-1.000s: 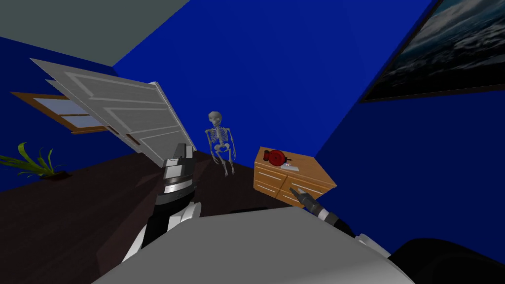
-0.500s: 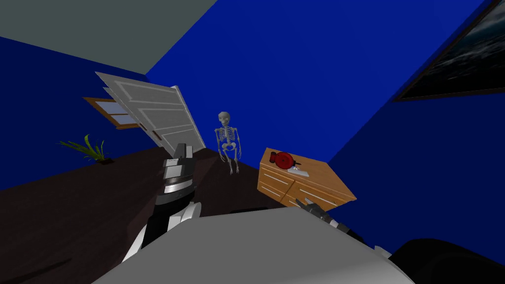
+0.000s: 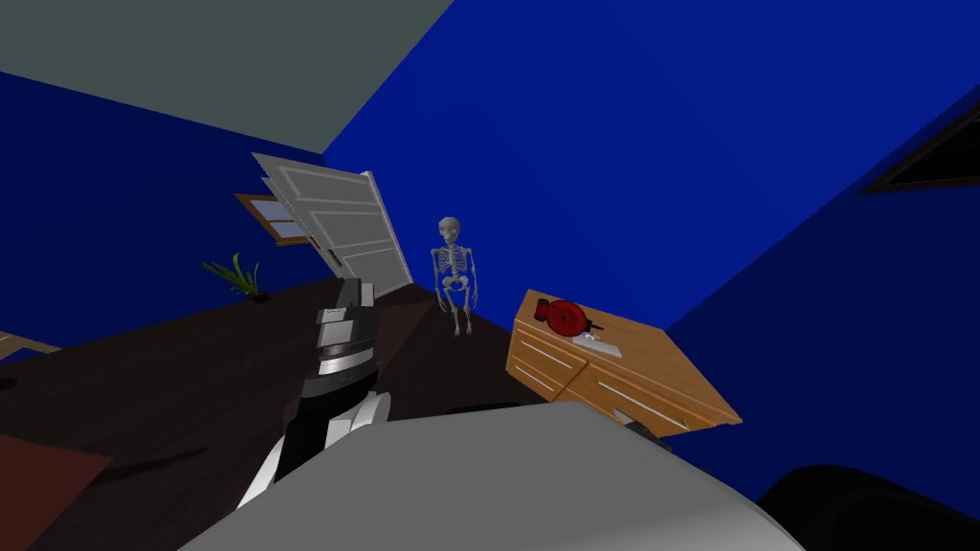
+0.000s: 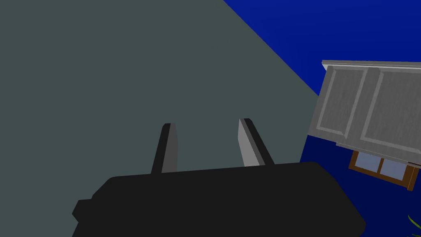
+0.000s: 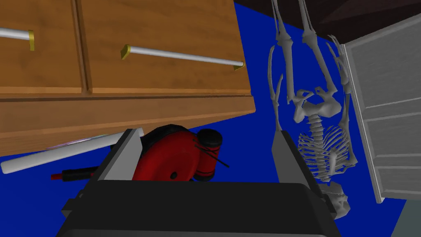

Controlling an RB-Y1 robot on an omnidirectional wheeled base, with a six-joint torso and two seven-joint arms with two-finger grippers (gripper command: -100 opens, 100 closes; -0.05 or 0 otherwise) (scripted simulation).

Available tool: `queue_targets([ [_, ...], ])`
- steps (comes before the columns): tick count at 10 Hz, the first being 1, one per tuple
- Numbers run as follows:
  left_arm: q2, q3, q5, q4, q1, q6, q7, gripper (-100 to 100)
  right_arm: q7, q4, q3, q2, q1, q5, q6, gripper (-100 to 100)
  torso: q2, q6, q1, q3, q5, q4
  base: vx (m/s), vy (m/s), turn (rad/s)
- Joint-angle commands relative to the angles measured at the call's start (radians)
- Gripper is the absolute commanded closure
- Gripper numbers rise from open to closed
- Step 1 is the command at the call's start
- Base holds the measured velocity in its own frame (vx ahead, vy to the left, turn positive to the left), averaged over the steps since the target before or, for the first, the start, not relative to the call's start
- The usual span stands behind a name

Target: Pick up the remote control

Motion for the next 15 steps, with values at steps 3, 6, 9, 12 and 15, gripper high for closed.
queue_targets([
  [3, 0.000, 0.000, 0.000, 0.000, 0.000, 0.000, 0.000, 0, 0.034, 0.115, -0.001, -0.078, 0.035, 0.085, -0.029, -100, -0.001, 0.000, 0.000, -0.001, 0.000, 0.000, 0.052, 0.025, 0.263],
  [6, 0.000, 0.000, 0.000, 0.000, 0.000, 0.000, 0.000, 0, 0.052, 0.189, -0.002, -0.111, 0.052, 0.125, -0.042, -100, 0.000, 0.001, 0.000, 0.000, 0.000, 0.000, 0.038, 0.012, 0.148],
  [9, 0.000, 0.000, 0.000, 0.000, 0.000, 0.000, 0.000, 0, 0.069, 0.277, -0.002, -0.143, 0.068, 0.162, -0.055, -100, -0.003, 0.001, 0.000, -0.002, 0.000, -0.001, 0.073, 0.003, 0.180],
  [12, 0.000, 0.000, 0.000, 0.000, 0.000, 0.000, 0.000, 0, 0.086, 0.330, -0.002, -0.175, 0.081, 0.199, -0.067, -100, -0.002, 0.000, -0.001, -0.001, 0.000, 0.000, 0.048, -0.005, 0.147],
  [15, 0.000, 0.000, 0.000, 0.000, 0.000, 0.000, 0.000, 0, 0.115, 0.438, 0.002, -0.231, 0.102, 0.266, -0.091, -100, -0.004, 0.000, -0.002, -0.002, 0.000, -0.001, 0.086, -0.026, 0.264],
])
